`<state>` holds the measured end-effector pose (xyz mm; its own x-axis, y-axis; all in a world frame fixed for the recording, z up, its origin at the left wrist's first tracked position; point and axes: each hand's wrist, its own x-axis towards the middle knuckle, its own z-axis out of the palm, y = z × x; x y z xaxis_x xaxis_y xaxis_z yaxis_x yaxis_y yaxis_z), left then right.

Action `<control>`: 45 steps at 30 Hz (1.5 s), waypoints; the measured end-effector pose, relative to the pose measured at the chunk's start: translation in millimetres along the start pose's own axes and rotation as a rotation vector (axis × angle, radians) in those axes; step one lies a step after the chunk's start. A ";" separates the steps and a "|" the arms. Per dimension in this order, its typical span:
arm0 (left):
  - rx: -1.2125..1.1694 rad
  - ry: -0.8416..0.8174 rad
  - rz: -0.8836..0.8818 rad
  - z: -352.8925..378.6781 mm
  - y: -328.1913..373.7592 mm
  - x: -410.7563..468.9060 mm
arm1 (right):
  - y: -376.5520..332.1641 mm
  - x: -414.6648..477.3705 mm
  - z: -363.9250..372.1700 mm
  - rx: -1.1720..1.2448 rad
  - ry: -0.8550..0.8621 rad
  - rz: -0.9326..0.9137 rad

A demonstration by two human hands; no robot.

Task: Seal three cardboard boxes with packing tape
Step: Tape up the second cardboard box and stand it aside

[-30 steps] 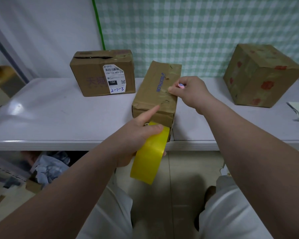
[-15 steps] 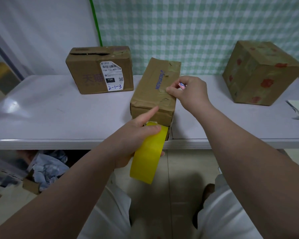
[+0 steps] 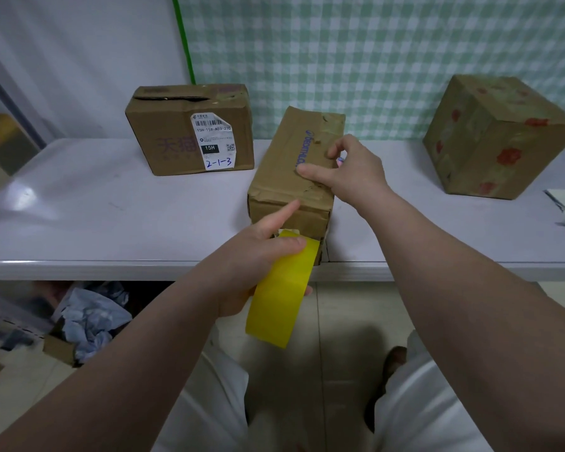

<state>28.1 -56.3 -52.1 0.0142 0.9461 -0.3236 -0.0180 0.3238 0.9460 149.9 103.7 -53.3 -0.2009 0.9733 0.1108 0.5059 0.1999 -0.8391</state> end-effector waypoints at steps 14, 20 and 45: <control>-0.014 -0.043 0.013 -4.0 -6.2 5.3 | 1.3 -4.4 -3.8 -0.097 0.067 -0.208; -0.008 -0.032 0.029 -3.1 -8.1 6.1 | 3.7 -10.3 -12.8 -0.119 -0.071 -0.240; -0.047 -0.060 0.046 -3.0 -13.9 9.1 | 1.3 -17.9 -2.8 -0.048 -0.085 -0.073</control>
<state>25.5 -52.2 -68.3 0.0725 0.9583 -0.2765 -0.0664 0.2813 0.9573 156.5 86.8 -54.8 -0.3082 0.9433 0.1236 0.5268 0.2774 -0.8035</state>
